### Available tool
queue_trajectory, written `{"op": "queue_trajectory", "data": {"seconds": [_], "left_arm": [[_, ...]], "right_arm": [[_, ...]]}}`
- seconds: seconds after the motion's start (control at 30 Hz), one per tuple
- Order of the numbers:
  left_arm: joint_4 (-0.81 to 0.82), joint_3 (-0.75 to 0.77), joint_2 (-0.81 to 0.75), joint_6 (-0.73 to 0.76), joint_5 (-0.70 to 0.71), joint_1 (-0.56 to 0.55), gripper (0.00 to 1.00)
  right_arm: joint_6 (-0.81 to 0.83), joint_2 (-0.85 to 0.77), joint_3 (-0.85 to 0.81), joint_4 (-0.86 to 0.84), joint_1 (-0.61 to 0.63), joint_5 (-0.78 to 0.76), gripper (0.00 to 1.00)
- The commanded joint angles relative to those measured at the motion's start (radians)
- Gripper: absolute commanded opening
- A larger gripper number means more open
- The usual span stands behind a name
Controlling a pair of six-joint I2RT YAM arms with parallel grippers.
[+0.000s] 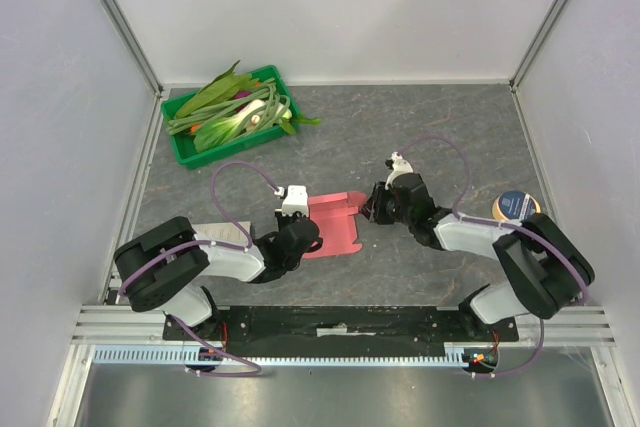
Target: Fold the paper box
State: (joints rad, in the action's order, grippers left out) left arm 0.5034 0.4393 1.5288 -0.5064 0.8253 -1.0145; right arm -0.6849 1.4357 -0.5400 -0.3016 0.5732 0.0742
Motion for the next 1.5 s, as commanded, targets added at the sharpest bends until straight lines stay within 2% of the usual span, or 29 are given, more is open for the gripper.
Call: {"op": "queue_trajectory", "data": {"seconds": [0.0,0.23,0.37,0.4,0.5,0.53,0.57,0.67,0.8,0.87,0.97,1.1,1.13,1.17,1.23,1.37,1.47], "left_arm": [[-0.023,0.010,0.017,-0.041,-0.012,-0.010,0.02],[-0.023,0.009,0.013,-0.037,-0.015,-0.010,0.02],[-0.020,0.007,0.016,-0.038,-0.020,-0.010,0.02],[-0.020,0.009,0.014,-0.037,-0.022,-0.010,0.02],[-0.019,0.010,0.013,-0.035,-0.023,-0.012,0.02],[-0.019,0.012,0.013,-0.031,-0.023,-0.012,0.02],[-0.019,0.013,0.014,-0.030,-0.023,-0.012,0.02],[-0.017,0.018,0.016,-0.027,-0.023,-0.013,0.02],[-0.019,0.022,0.022,-0.030,-0.023,-0.016,0.02],[-0.019,0.026,0.022,-0.030,-0.026,-0.021,0.02],[-0.019,0.026,0.024,-0.030,-0.022,-0.021,0.02],[-0.035,0.015,0.013,-0.053,0.003,-0.021,0.02],[-0.039,0.009,0.011,-0.057,0.003,-0.021,0.02],[-0.039,0.006,0.011,-0.061,0.005,-0.021,0.02],[-0.037,-0.001,0.011,-0.072,0.003,-0.021,0.02],[-0.039,-0.001,0.014,-0.081,-0.005,-0.021,0.02],[-0.040,-0.002,0.011,-0.078,0.000,-0.022,0.02]], "right_arm": [[-0.057,0.061,0.020,-0.137,0.004,0.042,0.36],[-0.091,0.167,-0.003,-0.228,0.005,0.027,0.39],[-0.093,0.212,-0.031,-0.248,0.010,0.038,0.36],[-0.094,0.225,-0.035,-0.260,0.014,0.038,0.34],[-0.094,0.236,-0.057,-0.258,0.045,0.016,0.19],[-0.087,0.233,-0.061,-0.252,0.069,0.007,0.10],[-0.084,0.232,-0.069,-0.245,0.082,-0.019,0.07],[-0.047,0.223,-0.110,-0.170,0.137,-0.074,0.02],[-0.002,0.248,-0.182,-0.071,0.195,-0.174,0.01],[0.013,0.275,-0.215,0.008,0.214,-0.197,0.10],[0.039,0.307,-0.250,0.041,0.224,-0.205,0.24],[0.042,0.206,-0.219,0.107,0.218,-0.200,0.38],[0.051,0.184,-0.213,0.126,0.218,-0.197,0.45],[0.059,0.152,-0.207,0.160,0.217,-0.189,0.48],[0.070,0.125,-0.195,0.199,0.211,-0.180,0.52],[0.067,0.059,-0.141,0.216,0.202,-0.146,0.52],[0.065,0.058,-0.130,0.216,0.200,-0.151,0.47]]}}
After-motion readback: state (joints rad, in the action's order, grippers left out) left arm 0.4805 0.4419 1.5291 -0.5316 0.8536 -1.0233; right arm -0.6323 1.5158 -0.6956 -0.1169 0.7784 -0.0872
